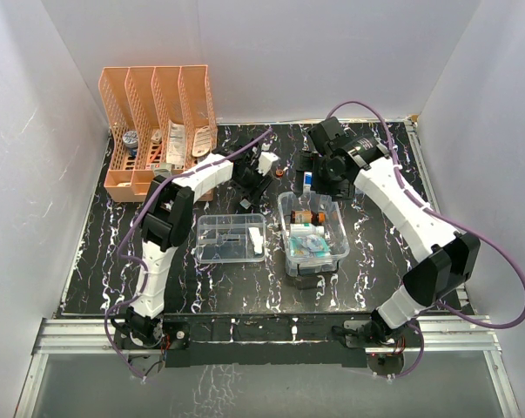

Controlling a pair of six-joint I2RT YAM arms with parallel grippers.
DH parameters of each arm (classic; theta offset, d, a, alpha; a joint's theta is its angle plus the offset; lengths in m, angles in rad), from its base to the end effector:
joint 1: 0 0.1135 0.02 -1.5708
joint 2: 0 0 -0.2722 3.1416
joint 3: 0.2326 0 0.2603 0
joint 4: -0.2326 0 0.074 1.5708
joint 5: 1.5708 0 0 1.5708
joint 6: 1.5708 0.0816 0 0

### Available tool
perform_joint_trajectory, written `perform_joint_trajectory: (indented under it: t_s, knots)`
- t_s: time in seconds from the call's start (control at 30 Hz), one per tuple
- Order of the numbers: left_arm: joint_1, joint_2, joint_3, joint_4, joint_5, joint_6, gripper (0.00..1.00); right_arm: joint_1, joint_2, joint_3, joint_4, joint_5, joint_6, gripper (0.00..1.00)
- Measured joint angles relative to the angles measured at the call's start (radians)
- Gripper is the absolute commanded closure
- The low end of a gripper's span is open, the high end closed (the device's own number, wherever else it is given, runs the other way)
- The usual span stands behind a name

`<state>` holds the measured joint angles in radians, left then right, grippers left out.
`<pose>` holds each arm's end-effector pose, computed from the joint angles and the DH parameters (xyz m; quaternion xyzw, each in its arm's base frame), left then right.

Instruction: Organize the medicine kit

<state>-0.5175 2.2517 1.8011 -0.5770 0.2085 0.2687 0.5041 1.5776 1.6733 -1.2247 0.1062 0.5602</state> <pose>0.4479 -0.2744 0.1370 0.3928 0.8743 -0.1326 0.2523 0.2971 0.1540 0.3294 0.0390 0.9736 0.0664 0.2148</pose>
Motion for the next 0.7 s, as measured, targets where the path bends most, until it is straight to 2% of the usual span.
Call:
perform_joint_trajectory:
  t_s: [0.13,0.2,0.47,0.7]
  knots:
    - [0.005,0.0,-0.011,0.02,-0.021,0.017,0.89,0.0,-0.019,-0.009,0.002,0.0,0.005,0.02]
    - [0.012,-0.002,-0.021,0.04,-0.03,0.017,1.0,0.0,-0.027,-0.014,0.002,0.001,0.008,0.02]
    - [0.015,-0.02,-0.048,0.066,-0.06,-0.029,1.0,0.0,-0.05,-0.03,0.003,0.003,0.017,0.02]
    - [0.013,-0.045,-0.005,-0.043,-0.123,-0.204,1.0,0.0,-0.057,-0.035,0.003,0.008,0.018,0.02]
